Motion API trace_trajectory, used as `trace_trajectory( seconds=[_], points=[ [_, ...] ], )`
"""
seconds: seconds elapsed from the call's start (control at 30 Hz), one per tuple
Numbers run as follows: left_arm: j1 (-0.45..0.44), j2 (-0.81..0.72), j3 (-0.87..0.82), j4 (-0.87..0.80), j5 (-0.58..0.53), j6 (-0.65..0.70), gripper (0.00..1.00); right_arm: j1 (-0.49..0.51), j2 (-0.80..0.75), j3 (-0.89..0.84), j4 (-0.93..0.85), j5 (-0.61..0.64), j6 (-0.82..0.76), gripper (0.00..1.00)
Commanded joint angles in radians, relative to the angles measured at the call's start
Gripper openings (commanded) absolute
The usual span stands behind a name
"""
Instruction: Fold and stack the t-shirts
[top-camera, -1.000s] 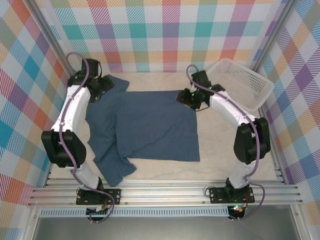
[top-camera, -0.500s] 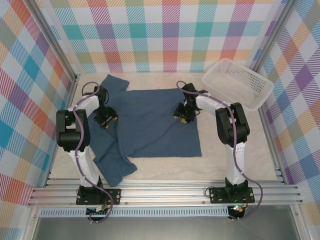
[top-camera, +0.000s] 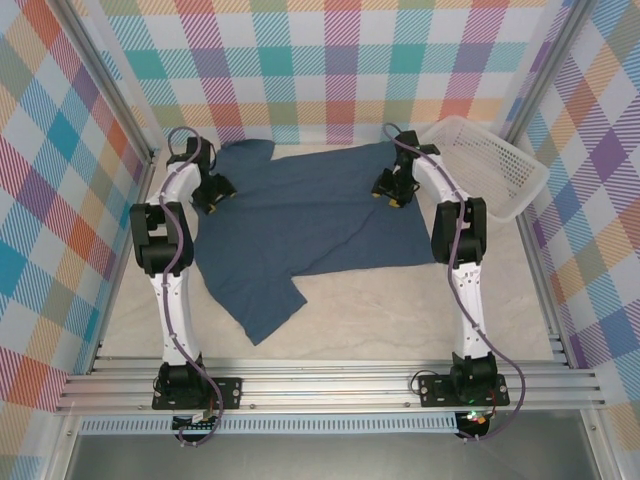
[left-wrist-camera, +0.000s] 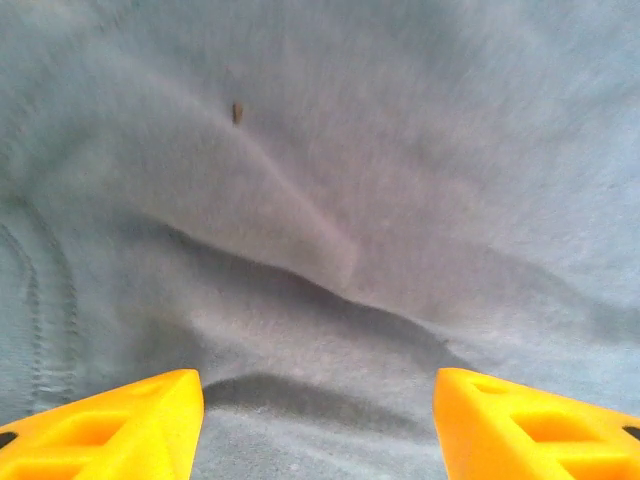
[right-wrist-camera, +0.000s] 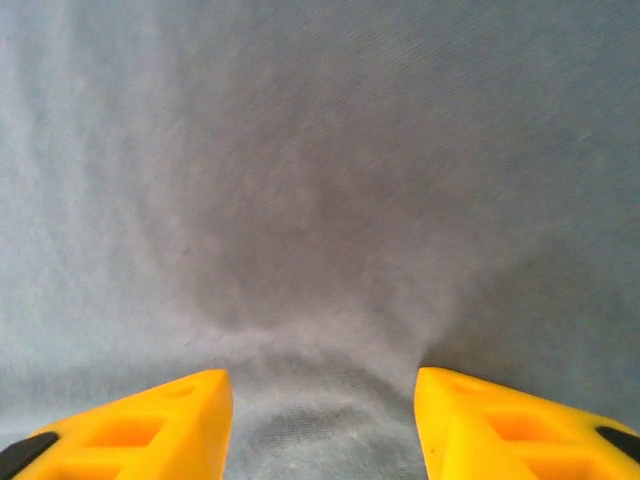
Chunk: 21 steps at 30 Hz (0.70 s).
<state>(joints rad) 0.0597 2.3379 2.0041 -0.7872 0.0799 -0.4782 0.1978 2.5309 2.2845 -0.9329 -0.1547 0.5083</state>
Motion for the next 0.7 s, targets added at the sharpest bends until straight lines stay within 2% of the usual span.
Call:
trace_trajectory(
  seconds=[0.0, 0.07, 0.17, 0.27, 0.47, 0.6, 0.67],
  points=[
    [-0.011, -0.097, 0.014, -0.067, -0.081, 0.032, 0.67, 0.04, -0.059, 0.02, -0.059, -0.027, -0.057, 0.54],
    [-0.035, -0.212, -0.069, -0.069, -0.146, 0.007, 0.7, 0.056, -0.15, -0.057, -0.025, -0.015, -0.038, 0.56],
    [-0.066, -0.378, -0.245, -0.085, -0.148, -0.093, 0.71, 0.063, -0.307, -0.231, 0.051, 0.003, 0.015, 0.57],
    [-0.111, -0.568, -0.516, -0.09, -0.045, -0.231, 0.67, 0.063, -0.47, -0.446, 0.129, 0.002, 0.086, 0.54],
    [-0.285, -0.96, -1.035, -0.197, 0.145, -0.421, 0.61, 0.052, -0.77, -0.851, 0.209, -0.008, 0.144, 0.51],
    [-0.44, -1.176, -1.274, -0.166, 0.257, -0.575, 0.56, 0.048, -0.883, -1.012, 0.222, -0.04, 0.155, 0.51],
    [-0.511, -1.231, -1.349, -0.152, 0.267, -0.613, 0.56, 0.041, -0.923, -1.081, 0.236, -0.055, 0.156, 0.51]
  ],
)
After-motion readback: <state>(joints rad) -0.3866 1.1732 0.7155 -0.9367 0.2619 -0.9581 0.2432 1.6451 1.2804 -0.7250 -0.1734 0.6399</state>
